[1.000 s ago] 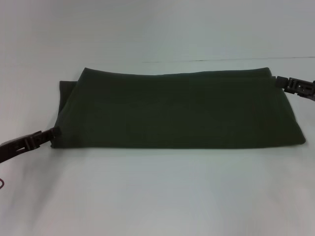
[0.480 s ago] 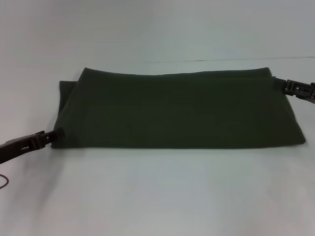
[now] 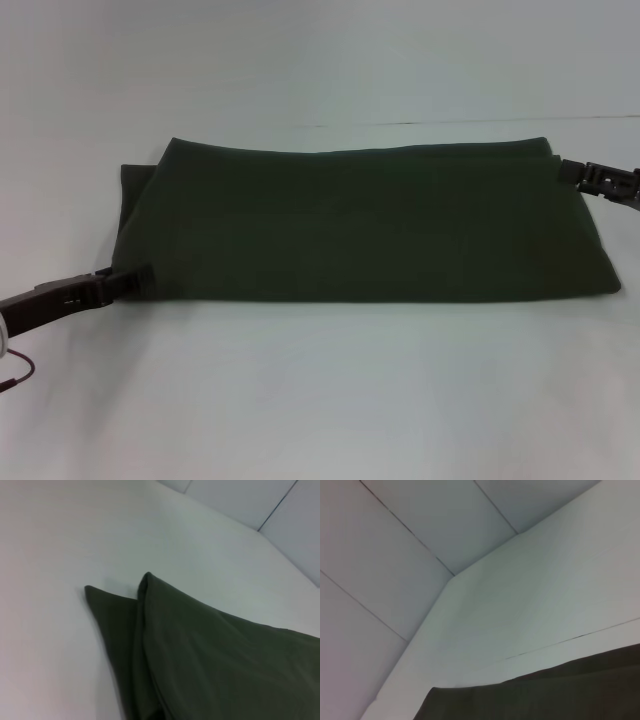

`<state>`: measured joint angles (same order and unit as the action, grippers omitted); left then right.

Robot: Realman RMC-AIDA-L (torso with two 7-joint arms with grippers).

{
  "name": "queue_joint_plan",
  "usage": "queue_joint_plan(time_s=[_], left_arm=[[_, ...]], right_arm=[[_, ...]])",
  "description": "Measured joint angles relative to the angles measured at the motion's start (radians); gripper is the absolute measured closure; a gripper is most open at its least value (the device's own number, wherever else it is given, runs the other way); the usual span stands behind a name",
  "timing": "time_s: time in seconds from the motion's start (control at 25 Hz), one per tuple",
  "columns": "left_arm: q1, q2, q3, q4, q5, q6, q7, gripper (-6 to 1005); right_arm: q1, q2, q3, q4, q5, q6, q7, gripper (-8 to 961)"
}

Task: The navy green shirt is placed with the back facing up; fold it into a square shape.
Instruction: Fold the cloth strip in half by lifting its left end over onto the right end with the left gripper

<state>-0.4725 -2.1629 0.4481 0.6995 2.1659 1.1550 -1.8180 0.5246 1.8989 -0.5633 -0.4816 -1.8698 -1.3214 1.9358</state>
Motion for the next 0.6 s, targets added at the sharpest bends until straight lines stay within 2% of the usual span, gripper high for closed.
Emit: queue_joint_plan(time_s=[0.48, 0.6], left_arm=[[0.0, 0.0, 0.001, 0.003, 0.015, -0.068, 0.0, 420], [0.0, 0.0, 0.001, 0.003, 0.025, -0.075, 0.0, 536]], right_arm=[[-0.002, 0.0, 0.004, 0.0, 0.0, 0.007, -0.004, 254], [-0.004, 0.0, 0.005, 0.0, 0.0, 0.007, -0.004, 255]])
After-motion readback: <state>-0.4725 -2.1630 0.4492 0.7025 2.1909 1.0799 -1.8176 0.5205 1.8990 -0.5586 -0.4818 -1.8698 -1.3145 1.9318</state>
